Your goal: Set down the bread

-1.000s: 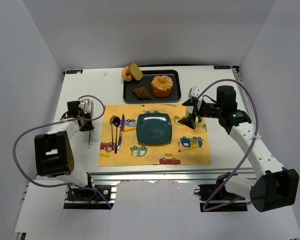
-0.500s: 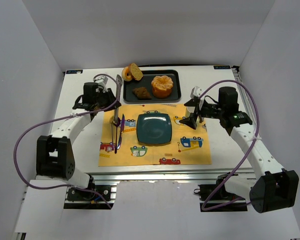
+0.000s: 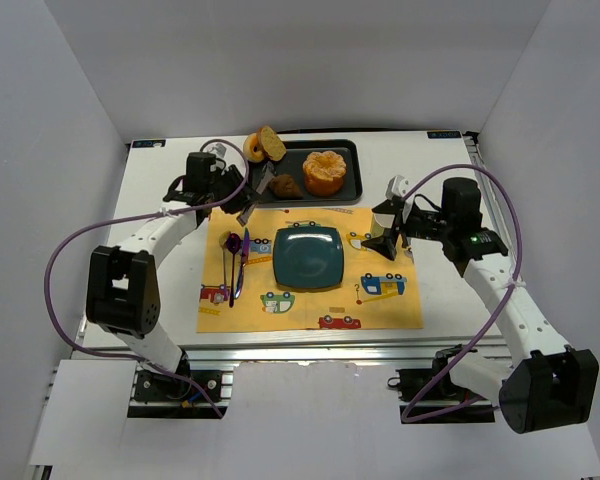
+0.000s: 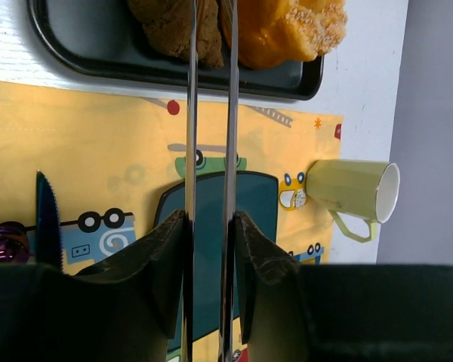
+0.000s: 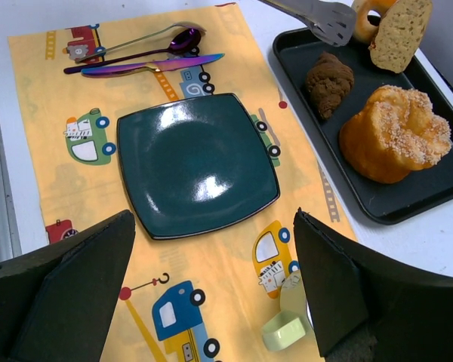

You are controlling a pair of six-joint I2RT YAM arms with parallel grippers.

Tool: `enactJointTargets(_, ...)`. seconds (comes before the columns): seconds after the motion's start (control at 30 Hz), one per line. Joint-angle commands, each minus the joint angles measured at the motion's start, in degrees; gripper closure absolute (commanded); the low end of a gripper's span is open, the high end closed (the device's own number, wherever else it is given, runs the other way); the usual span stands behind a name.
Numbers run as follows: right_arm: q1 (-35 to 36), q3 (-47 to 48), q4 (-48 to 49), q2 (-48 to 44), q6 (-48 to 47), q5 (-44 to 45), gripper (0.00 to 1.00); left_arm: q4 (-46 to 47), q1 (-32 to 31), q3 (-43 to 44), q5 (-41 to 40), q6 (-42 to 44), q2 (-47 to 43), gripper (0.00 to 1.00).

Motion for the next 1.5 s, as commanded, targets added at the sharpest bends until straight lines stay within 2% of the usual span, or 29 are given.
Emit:
enactJointTargets(0.0, -0.6, -0.9, 2.4, -1.2, 1.3, -1.8, 0.11, -0.8, -0.4, 3.8, -1.2, -1.7, -0.5, 0.59)
enactJointTargets(0.1, -0.6, -0.9, 2.6, -1.3, 1.4, -2.0, 0.11, -1.8, -0.4, 5.3, -1.5, -1.3, 0.4, 0.55)
enactJointTargets(0.43, -0.8, -1.2, 2.8, -1.6, 1.3, -2.1, 0.11, -4.5, -0.5, 7.5, -2.7, -5.4, 1.4, 0.53)
enactJointTargets(0.73, -1.0, -1.6, 3.5, -1.4, 1.7, -2.5, 0.11, -13.3, -0.8, 10.2, -5.1, -10.0, 2.6, 0.51)
enactJointTargets(1.47, -1.2, -3.3, 4.3, -2.0, 1.8, -2.8, 0.10, -9.0, -0.8, 7.4, -1.2, -17.6, 4.0, 0.45)
